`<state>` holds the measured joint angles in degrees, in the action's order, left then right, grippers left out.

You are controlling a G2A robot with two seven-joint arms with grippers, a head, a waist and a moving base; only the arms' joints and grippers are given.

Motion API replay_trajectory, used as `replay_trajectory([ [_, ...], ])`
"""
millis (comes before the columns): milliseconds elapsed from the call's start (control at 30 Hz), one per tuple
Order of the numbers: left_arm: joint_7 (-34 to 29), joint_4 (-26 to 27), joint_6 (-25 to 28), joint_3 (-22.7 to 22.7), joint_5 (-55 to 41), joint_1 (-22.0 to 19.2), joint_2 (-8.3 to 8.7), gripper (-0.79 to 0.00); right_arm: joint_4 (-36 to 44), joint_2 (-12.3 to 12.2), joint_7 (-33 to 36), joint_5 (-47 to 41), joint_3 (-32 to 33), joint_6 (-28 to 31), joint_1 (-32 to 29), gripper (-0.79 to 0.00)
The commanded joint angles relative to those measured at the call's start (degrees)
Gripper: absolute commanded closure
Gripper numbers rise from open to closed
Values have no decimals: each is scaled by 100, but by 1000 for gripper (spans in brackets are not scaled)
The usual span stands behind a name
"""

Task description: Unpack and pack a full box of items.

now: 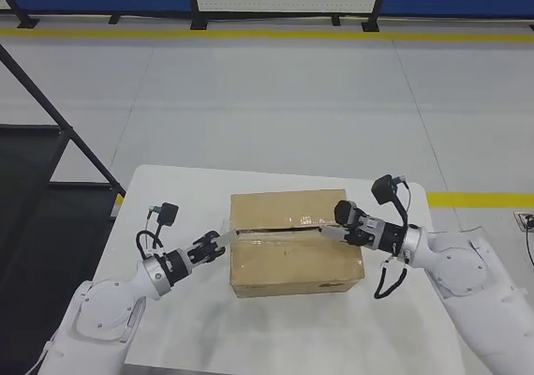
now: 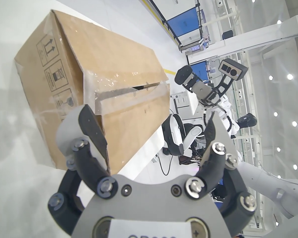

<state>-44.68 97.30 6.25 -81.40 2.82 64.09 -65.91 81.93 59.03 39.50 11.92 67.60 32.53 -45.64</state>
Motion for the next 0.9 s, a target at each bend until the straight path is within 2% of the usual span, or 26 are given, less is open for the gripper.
replay_trajectory([
  [0, 0, 15, 1, 19, -7, -2, 5, -785, -219, 2, -13, 39, 7, 18, 62, -785],
  [333, -8, 71, -5, 146, 72, -12, 27, -785, -861, 21, 361, 38, -133, 24, 341, -785],
  [600, 88, 35, 15, 226, 109, -5, 40, -785, -914, -18, 774, -709, -16, 160, 253, -785],
  [867, 180, 22, 42, 269, 121, 37, 53, -785, -1065, 45, 1170, -1217, -263, 237, 532, -785],
])
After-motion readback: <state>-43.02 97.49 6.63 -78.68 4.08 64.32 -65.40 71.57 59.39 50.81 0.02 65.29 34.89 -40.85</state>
